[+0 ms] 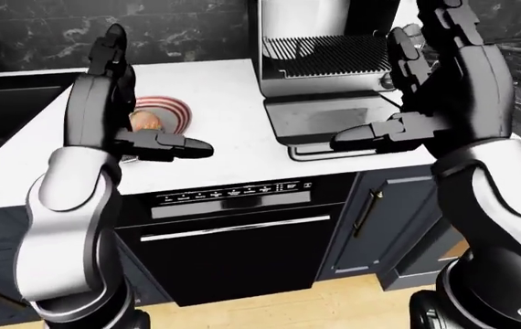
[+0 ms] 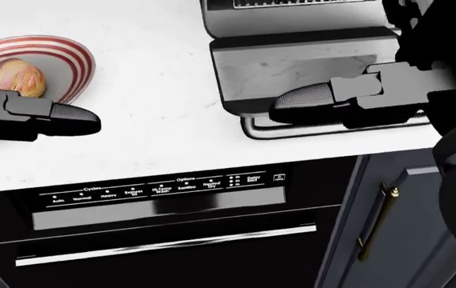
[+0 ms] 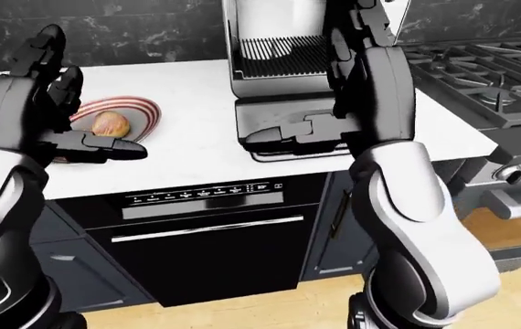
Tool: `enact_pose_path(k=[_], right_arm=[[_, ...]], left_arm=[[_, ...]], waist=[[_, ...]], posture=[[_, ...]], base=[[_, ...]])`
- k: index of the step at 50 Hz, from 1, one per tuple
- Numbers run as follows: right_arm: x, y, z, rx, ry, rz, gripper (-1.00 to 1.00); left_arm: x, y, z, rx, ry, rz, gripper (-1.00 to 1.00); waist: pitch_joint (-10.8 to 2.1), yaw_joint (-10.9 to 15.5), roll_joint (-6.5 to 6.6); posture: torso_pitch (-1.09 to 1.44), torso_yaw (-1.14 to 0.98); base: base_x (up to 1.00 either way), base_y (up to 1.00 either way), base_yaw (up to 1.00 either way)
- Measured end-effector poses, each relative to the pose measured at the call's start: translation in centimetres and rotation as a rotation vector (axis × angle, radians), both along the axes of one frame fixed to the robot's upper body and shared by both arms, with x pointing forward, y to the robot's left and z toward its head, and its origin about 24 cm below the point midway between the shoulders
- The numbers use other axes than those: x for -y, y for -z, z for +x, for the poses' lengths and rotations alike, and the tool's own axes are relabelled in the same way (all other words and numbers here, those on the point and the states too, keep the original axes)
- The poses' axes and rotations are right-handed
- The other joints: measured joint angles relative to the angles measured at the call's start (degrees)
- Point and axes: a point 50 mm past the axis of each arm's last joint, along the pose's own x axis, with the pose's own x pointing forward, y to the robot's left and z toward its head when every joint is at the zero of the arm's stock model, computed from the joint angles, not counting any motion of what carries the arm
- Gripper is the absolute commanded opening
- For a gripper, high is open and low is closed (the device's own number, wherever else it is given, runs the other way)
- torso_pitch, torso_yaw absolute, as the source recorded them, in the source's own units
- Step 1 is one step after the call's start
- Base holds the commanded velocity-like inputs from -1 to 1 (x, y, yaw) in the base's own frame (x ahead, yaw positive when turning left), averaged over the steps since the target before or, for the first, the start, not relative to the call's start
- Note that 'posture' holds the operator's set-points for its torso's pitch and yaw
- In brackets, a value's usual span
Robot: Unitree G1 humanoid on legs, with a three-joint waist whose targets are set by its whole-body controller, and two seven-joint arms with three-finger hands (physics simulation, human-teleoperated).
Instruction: Place the bread on the rack of the toaster oven.
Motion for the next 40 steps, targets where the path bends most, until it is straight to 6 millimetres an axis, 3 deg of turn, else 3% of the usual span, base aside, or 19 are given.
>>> enact_pose_path(k=[7, 8, 10, 12, 14, 18, 20, 25, 31, 33, 35, 38, 40], right_arm=[[0.3, -0.7, -0.4, 0.048, 0.015, 0.006, 1.00], [0.4, -0.7, -0.4, 0.050, 0.020, 0.006, 1.00], [0.7, -0.4, -0.2, 0.032, 0.037, 0.014, 1.00], [0.9, 0.0, 0.0, 0.006, 0.055, 0.018, 1.00], [0.8, -0.1, 0.1, 0.007, 0.056, 0.016, 1.00], [0.6, -0.5, -0.3, 0.039, 0.042, 0.011, 1.00], [0.5, -0.5, -0.3, 0.042, 0.037, 0.011, 1.00], [0.1, 0.1, 0.0, -0.002, 0.005, -0.001, 1.00], [0.4, -0.8, -0.4, 0.047, 0.022, 0.008, 1.00], [0.4, -1.0, -0.5, 0.054, 0.020, 0.007, 1.00], [0.7, -0.9, -0.4, 0.047, 0.032, 0.010, 1.00], [1.0, -0.5, -0.1, 0.015, 0.057, 0.014, 1.00], [0.9, -0.7, -0.1, 0.019, 0.054, 0.015, 1.00]], left_arm=[[0.4, -0.7, -0.3, 0.037, 0.016, 0.010, 1.00], [0.5, -0.7, -0.3, 0.041, 0.021, 0.007, 1.00], [0.8, -0.2, -0.1, 0.019, 0.040, 0.007, 1.00], [1.1, 0.2, 0.1, -0.008, 0.059, 0.009, 1.00], [1.0, 0.1, 0.0, -0.007, 0.058, 0.007, 1.00], [0.7, -0.5, -0.4, 0.033, 0.041, 0.010, 1.00], [0.6, -0.7, -0.5, 0.042, 0.035, 0.012, 1.00], [0.0, 0.0, -0.2, -0.002, -0.001, 0.001, 1.00], [0.2, -0.8, -0.4, 0.035, 0.012, 0.012, 1.00], [0.2, -1.0, -0.4, 0.042, 0.011, 0.015, 1.00], [0.5, -0.8, -0.3, 0.033, 0.024, 0.014, 1.00], [0.9, -0.3, 0.0, -0.001, 0.052, 0.017, 1.00], [0.8, -0.5, 0.0, 0.003, 0.050, 0.016, 1.00]], waist=[[-0.34, 0.2, -5.53], [-0.54, 0.0, -5.77], [0.12, -0.7, -4.93], [-0.13, -0.9, -5.32], [-0.37, -0.8, -4.63], [-0.04, -1.1, -1.72], [-0.63, -1.2, 0.90], [-0.45, -0.1, 0.01], [-0.41, 0.1, -3.99], [-0.66, 0.3, -6.01], [-0.21, -0.6, -5.01], [-0.33, -0.9, -5.37], [-0.56, -0.8, -4.61]], posture=[[0.00, 0.00], [0.00, 0.00], [0.00, 0.00], [0.00, 0.00], [0.00, 0.00], [0.00, 0.00], [0.00, 0.00], [0.00, 0.00], [0.00, 0.00], [0.00, 0.00], [0.00, 0.00], [0.00, 0.00], [0.00, 0.00]], base=[[0.16, 0.12, 0.00], [0.16, 0.13, 0.00], [0.16, 0.14, 0.00], [0.16, 0.11, 0.00], [0.16, 0.11, 0.00], [0.16, 0.11, 0.00], [0.16, 0.11, 0.00], [0.16, 0.11, 0.00], [0.16, 0.11, 0.00], [0.16, 0.10, 0.00], [0.16, 0.11, 0.00], [0.17, 0.11, 0.00], [0.16, 0.02, 0.00]])
